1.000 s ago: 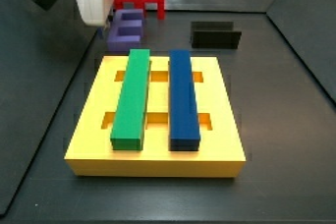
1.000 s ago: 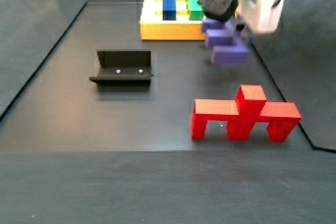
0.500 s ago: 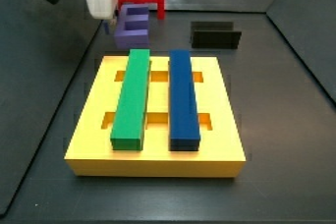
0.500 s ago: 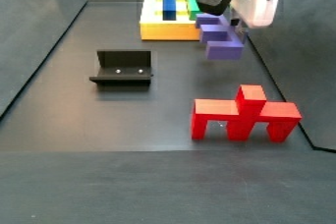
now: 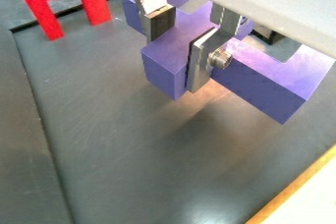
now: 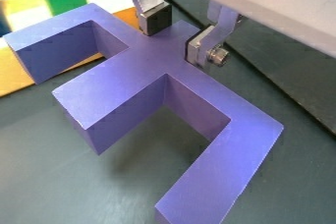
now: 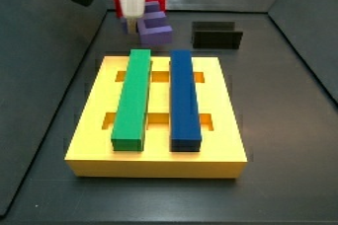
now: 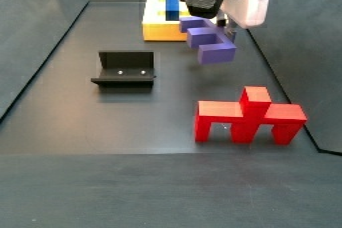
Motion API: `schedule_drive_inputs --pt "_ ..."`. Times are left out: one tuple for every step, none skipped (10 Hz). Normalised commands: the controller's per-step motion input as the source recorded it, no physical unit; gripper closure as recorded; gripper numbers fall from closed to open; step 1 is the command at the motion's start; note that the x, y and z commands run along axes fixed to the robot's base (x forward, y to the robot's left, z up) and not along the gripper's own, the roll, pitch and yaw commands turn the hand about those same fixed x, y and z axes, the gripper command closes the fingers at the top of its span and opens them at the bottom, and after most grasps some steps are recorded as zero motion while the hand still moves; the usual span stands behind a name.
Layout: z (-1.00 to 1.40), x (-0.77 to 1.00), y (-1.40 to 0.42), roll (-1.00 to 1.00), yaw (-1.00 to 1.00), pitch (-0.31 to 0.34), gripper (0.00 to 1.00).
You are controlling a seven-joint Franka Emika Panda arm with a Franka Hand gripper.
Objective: Pick up the purple object. Move up. Place the purple object on the fixture. Regrasp the purple object. Move to above the board. Insert the purple object.
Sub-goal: Place the purple object on the fixture.
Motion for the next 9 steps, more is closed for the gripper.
schedule_drive_inputs --pt "0.03 0.41 0.01 0.00 0.49 0.260 1.00" --pt "0.04 0.44 0.02 0.00 0.46 0.303 1.00" --pt "0.03 0.40 0.02 -0.16 0.45 0.280 1.00" --pt "0.00 0.41 0.00 -0.53 0.37 0.226 1.00" --pt "0.00 0.36 0.05 -0.57 0.38 0.117 1.00" --pt "0.12 0.36 0.04 -0.48 0.40 0.103 1.00" --pt "0.19 0.32 0.04 -0.47 0.42 0.129 1.00" --pt "0.14 0.27 0.00 -0.52 0.48 0.089 1.00" --pt "0.19 0.31 0.01 -0.48 0.45 0.074 1.00"
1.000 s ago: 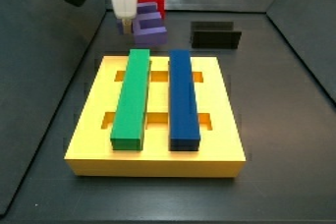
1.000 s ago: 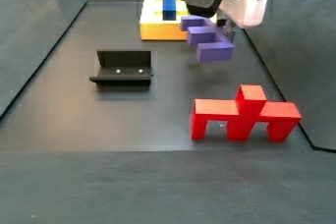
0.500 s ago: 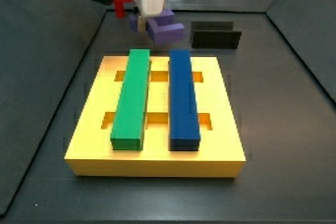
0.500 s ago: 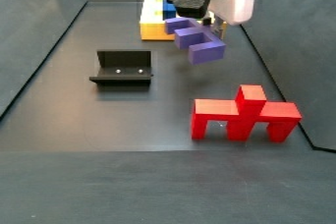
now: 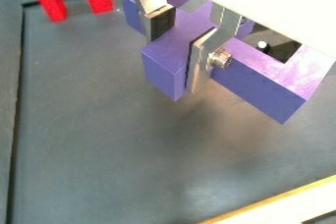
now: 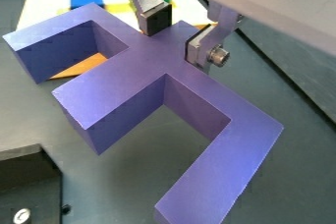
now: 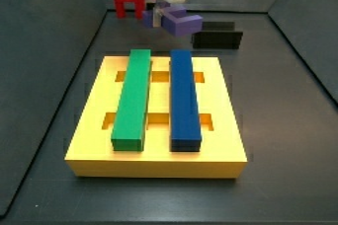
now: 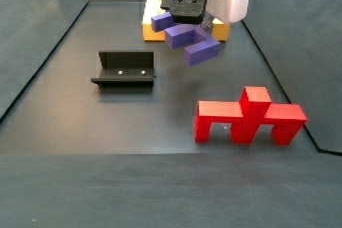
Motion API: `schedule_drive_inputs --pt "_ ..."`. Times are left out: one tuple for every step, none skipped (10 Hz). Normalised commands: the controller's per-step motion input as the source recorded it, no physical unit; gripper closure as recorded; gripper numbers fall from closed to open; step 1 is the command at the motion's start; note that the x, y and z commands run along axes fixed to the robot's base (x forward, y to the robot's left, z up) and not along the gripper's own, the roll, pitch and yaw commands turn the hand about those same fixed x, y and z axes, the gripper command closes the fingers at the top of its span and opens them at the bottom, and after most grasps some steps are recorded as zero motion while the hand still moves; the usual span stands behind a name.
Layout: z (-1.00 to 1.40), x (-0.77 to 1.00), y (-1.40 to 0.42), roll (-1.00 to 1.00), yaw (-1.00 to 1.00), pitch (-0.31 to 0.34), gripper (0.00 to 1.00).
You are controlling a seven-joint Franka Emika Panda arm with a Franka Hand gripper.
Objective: Pick up the purple object. Move up. Place the purple object on the fixture. Regrasp the purple object. Move to above the board. Insert the purple object.
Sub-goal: Place the purple object on the fixture.
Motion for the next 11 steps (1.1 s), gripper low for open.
schedule_drive_inputs --pt "0.22 0.41 0.00 -0.40 0.39 0.143 1.00" --pt "0.11 0.43 0.00 -0.41 0.40 0.177 1.00" --pt "0.06 0.47 0.00 -0.41 0.38 0.197 1.00" --pt "0.06 0.47 0.00 -0.43 0.37 0.209 1.00" --pt "0.04 0.47 0.00 -0.45 0.36 0.211 1.00" --pt "0.04 0.48 0.00 -0.45 0.35 0.217 1.00" --pt "0.06 0.50 0.00 -0.42 0.34 0.214 1.00" --pt "0.07 0.47 0.01 -0.38 0.36 0.229 1.00" --pt "0.05 0.45 0.01 -0.35 0.38 0.240 1.00" --pt "0.05 0.43 0.01 -0.33 0.39 0.251 1.00" --pt "0.02 0.43 0.01 -0.33 0.39 0.263 1.00"
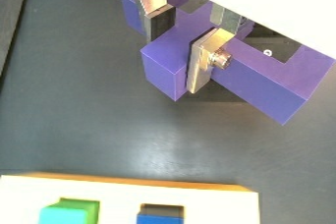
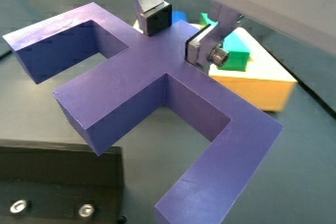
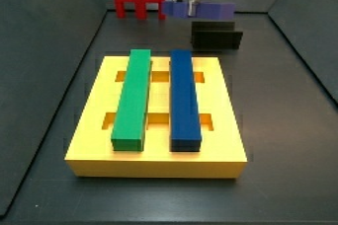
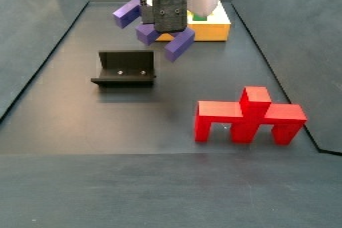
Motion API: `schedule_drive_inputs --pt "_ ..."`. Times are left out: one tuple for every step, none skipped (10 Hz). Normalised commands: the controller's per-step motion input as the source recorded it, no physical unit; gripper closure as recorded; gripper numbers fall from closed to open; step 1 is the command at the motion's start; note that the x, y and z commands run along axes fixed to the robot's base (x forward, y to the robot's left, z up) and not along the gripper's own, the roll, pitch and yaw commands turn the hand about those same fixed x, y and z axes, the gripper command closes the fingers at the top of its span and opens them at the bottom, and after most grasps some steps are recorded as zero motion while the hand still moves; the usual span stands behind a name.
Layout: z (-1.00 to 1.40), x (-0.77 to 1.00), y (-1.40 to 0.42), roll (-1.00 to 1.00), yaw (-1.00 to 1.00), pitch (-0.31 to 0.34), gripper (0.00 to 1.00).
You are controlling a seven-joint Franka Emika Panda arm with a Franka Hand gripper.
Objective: Pick up the purple object. Move up. Place the purple object on the fixture. Regrasp the purple object. Move to above the board. Insert the purple object.
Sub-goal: Place the purple object on the fixture.
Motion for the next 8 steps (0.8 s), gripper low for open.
schedule_drive_inputs --pt "0.04 0.46 0.01 -0.31 0.38 0.277 1.00" --pt "0.04 0.45 0.02 -0.29 0.38 0.280 1.00" --pt "0.03 0.44 0.03 -0.29 0.39 0.289 1.00" --pt "0.00 0.48 0.02 -0.35 0.35 0.274 1.00" --pt "0.00 0.51 0.03 -0.35 0.33 0.251 1.00" --pt "0.00 0.49 0.04 -0.36 0.34 0.254 1.00" --pt "0.00 0.43 0.03 -0.35 0.38 0.251 1.00" --pt "0.00 0.38 0.04 -0.35 0.42 0.246 1.00"
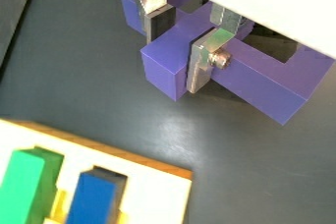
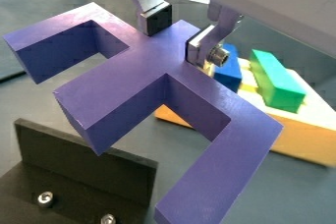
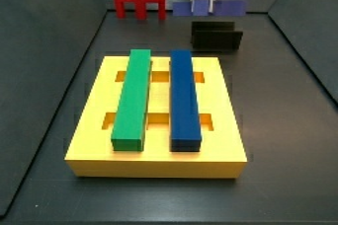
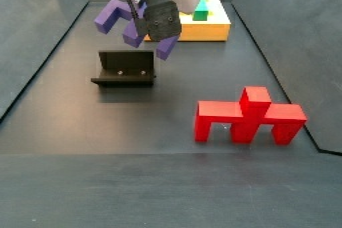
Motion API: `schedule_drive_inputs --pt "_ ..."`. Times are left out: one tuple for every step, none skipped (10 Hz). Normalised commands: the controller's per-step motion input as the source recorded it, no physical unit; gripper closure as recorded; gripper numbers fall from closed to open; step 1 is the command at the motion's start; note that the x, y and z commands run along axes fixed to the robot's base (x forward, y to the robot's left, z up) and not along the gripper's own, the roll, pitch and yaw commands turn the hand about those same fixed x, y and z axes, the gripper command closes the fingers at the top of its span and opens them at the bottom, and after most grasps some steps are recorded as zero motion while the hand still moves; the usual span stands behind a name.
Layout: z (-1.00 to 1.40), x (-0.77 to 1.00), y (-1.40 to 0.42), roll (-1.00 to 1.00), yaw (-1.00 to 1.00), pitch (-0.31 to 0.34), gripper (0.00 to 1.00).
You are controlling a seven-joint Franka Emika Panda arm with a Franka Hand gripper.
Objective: Pick up the purple object. Move up. Place the purple object on the fixture. Regrasp the purple object. Move to above the board. Insert the purple object.
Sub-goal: Place the purple object on the fixture.
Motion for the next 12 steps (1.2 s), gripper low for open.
schedule_drive_inputs --pt "0.00 0.34 0.03 -0.35 0.44 0.231 1.00" --pt "0.00 0.36 0.02 -0.39 0.44 0.223 1.00" --pt "0.00 0.36 0.03 -0.41 0.43 0.220 1.00" --pt "0.00 0.39 0.04 -0.41 0.41 0.211 1.00" --pt "0.00 0.41 0.06 -0.42 0.38 0.214 1.00" --pt "-0.01 0.37 0.10 -0.45 0.39 0.209 1.00" --pt "-0.05 0.33 0.13 -0.49 0.39 0.191 1.00" --pt "-0.11 0.32 0.12 -0.54 0.39 0.160 1.00" --pt "-0.18 0.30 0.14 -0.59 0.40 0.123 1.00" --pt "-0.22 0.25 0.21 -0.66 0.39 0.049 1.00" --pt "-0.23 0.22 0.31 -0.60 0.36 0.000 1.00" --pt "-0.14 0.15 0.17 -0.19 0.25 0.000 1.00"
